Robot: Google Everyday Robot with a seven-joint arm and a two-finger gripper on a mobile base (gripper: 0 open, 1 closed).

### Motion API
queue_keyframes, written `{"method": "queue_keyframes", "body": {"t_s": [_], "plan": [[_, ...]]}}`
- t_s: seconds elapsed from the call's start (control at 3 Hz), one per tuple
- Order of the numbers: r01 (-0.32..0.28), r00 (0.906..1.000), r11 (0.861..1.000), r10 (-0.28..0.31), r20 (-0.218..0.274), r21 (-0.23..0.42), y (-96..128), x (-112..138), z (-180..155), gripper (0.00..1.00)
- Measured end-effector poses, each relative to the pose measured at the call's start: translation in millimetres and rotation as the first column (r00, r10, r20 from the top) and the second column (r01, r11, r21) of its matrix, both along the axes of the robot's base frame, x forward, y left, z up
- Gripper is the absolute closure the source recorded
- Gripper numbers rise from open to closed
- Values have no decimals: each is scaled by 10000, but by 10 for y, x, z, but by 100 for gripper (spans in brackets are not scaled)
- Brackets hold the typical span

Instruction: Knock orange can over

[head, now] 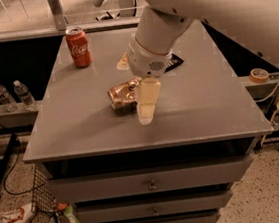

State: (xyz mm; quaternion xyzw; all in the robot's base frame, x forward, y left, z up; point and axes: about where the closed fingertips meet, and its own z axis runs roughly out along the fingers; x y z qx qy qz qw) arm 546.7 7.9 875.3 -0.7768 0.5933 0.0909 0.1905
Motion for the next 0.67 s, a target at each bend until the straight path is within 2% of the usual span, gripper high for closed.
{"method": "queue_keyframes", "body": {"t_s": [0.33, 0.67], "plan": [[797, 9950, 9935, -745, 658, -807, -339, 53, 279, 0], [1459, 9861, 9823, -1349, 973, -1172, -681, 87, 437, 0]]}}
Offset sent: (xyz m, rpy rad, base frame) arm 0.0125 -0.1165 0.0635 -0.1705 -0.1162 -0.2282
